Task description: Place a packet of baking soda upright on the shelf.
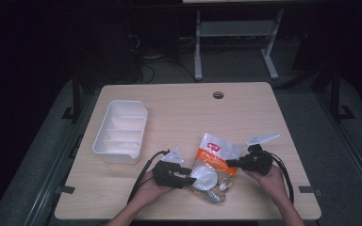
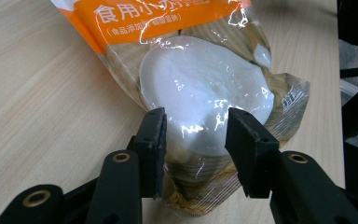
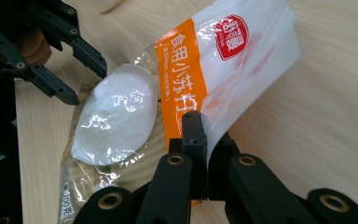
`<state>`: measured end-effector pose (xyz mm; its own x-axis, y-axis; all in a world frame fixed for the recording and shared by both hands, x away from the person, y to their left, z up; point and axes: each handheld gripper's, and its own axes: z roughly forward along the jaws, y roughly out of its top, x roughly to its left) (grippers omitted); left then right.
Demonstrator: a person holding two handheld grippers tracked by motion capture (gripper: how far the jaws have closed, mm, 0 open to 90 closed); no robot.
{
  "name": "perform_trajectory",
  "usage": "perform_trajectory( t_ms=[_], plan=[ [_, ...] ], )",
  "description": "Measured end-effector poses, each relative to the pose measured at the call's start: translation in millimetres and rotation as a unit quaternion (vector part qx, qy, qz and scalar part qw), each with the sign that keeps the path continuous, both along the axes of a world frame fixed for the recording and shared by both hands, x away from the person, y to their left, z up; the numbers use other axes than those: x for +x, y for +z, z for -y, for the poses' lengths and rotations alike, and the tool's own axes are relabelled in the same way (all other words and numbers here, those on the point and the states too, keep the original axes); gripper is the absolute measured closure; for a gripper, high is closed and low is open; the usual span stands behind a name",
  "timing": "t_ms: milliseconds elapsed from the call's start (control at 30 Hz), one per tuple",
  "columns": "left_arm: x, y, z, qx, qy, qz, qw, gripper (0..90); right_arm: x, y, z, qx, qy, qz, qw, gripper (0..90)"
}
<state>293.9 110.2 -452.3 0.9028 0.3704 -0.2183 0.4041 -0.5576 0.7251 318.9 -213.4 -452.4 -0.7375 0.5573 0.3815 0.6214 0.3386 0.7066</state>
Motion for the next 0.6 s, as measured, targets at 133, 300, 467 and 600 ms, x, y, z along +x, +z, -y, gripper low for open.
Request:
perform_trajectory(
  t_ms=[133,300,467,600],
  plan=[
    [-0.4,2.4,-3.8,-0.003,0.018,0.011,0.9998,48.9,-2.8,7.4,-1.0,0.006,0.000,0.015,0.9999,89.2],
    [2.3,2.8,-10.7,-0.014,0.030,0.005,0.9995,47.2,-5.2,16.5,3.6,0.025,-0.001,0.032,0.9992,89.4],
    [2.4,3.4,-11.5,-0.019,0.029,0.005,0.9994,46.1,-8.8,27.0,4.5,0.041,0.000,0.047,0.9981,89.4],
    [1.7,2.6,-9.6,-0.018,0.032,0.010,0.9993,40.5,-15.0,38.7,-0.9,0.045,0.015,0.070,0.9964,89.4]
  ],
)
